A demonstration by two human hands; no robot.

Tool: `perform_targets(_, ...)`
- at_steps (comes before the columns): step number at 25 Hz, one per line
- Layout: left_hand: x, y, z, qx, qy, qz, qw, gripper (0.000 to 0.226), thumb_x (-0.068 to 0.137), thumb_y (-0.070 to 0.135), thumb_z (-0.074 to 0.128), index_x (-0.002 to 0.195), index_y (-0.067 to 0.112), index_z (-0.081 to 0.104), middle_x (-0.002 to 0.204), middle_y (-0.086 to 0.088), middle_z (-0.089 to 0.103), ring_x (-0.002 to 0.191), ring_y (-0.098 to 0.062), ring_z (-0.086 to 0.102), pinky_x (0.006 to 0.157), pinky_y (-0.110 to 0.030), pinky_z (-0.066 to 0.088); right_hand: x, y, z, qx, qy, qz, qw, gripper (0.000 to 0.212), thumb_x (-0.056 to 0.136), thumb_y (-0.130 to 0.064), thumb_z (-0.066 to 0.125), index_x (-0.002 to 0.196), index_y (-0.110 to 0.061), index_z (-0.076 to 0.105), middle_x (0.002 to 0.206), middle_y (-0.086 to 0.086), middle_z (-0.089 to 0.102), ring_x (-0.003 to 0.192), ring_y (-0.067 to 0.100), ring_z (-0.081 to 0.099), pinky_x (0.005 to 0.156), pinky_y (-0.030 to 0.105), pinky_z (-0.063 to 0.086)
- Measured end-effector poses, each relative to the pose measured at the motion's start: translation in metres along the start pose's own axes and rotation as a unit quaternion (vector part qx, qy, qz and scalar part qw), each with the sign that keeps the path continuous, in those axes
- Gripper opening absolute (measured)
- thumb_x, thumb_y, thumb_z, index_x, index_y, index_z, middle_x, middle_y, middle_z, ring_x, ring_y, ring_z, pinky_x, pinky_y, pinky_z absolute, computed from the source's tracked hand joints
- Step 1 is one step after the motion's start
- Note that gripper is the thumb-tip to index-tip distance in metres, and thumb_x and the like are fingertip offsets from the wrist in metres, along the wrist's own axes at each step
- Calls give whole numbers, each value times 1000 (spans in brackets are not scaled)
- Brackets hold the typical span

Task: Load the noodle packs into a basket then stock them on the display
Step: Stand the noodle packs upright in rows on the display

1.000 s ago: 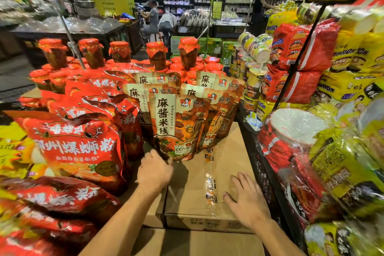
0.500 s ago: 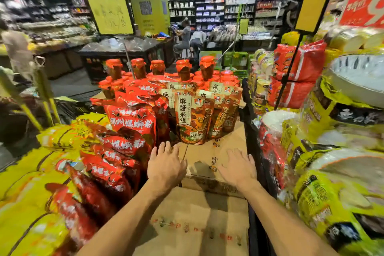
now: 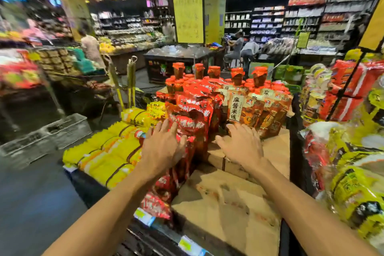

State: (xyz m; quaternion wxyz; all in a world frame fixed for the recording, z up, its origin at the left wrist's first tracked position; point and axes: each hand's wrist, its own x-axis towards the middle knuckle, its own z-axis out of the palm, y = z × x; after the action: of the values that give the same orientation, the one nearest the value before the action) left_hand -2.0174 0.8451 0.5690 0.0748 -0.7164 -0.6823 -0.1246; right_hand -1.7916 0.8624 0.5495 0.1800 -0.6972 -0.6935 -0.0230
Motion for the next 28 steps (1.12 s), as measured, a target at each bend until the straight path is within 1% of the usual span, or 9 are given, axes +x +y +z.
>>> perform_targets(4, -73, -99, -21, 10, -9, -64, 998, 64, 101, 57, 38, 155, 22, 36, 160, -8, 37, 147, -28, 33, 118, -44, 27, -36, -89, 5, 12, 3, -85, 996, 67, 93, -65, 41, 143, -21, 52, 143, 5, 56, 137, 28, 45, 117, 51, 30)
perform_targets(6, -113, -149, -25, 8, -9, -107, 994, 62, 100, 56, 41, 151, 20, 42, 154, -10, 45, 141, -30, 42, 113, -45, 34, -56, -134, 14, 17, 8, -124, 992, 64, 92, -64, 45, 138, -20, 57, 136, 8, 60, 132, 30, 50, 115, 50, 33)
perform_targets(9, -179, -220, -28, 18, -23, -164, 986, 59, 99, 54, 39, 139, 14, 52, 139, -14, 55, 129, -34, 51, 105, -48, 43, -92, -203, 34, 45, -13, -191, 980, 75, 86, -67, 39, 134, -14, 60, 134, 15, 62, 131, 36, 52, 114, 50, 35)
perform_targets(11, -223, -259, -25, 15, -31, -206, 978, 60, 101, 51, 39, 145, 11, 49, 146, -15, 50, 137, -34, 44, 111, -49, 37, -118, -242, 53, 54, -32, -226, 972, 83, 82, -69, 29, 135, -14, 60, 137, 17, 60, 131, 36, 51, 114, 51, 35)
perform_targets(14, -274, -302, -13, 33, -46, -261, 964, 64, 103, 51, 37, 155, 15, 36, 159, -13, 37, 148, -30, 30, 120, -49, 25, -151, -281, 85, 44, -73, -266, 960, 78, 87, -66, 32, 144, -17, 52, 146, 15, 53, 138, 34, 45, 118, 50, 30)
perform_targets(19, -333, -354, 31, 43, -92, -340, 935, 65, 104, 53, 30, 160, 20, 23, 166, -10, 24, 154, -26, 19, 124, -47, 18, -190, -321, 151, 23, -141, -329, 933, 77, 89, -64, 31, 147, -16, 50, 151, 15, 50, 141, 34, 42, 118, 50, 31)
perform_targets(24, -351, -380, 76, 59, -131, -381, 914, 67, 103, 55, 22, 160, 20, 25, 164, -9, 30, 153, -26, 23, 123, -46, 21, -192, -326, 227, 43, -183, -336, 923, 77, 89, -61, 32, 138, -9, 61, 142, 21, 58, 132, 39, 54, 111, 54, 43)
perform_targets(26, -350, -386, 96, 65, -160, -386, 906, 69, 102, 57, 17, 160, 20, 24, 165, -8, 29, 153, -26, 21, 124, -47, 20, -190, -327, 257, 40, -206, -335, 918, 77, 89, -61, 32, 137, -9, 62, 142, 21, 58, 132, 39, 54, 111, 54, 42)
perform_targets(28, -346, -394, 114, 64, -197, -389, 898, 68, 104, 56, 19, 161, 21, 19, 167, -7, 23, 155, -25, 16, 125, -47, 15, -190, -329, 283, 24, -240, -327, 914, 75, 90, -60, 34, 139, -11, 60, 145, 20, 56, 135, 38, 52, 113, 54, 39)
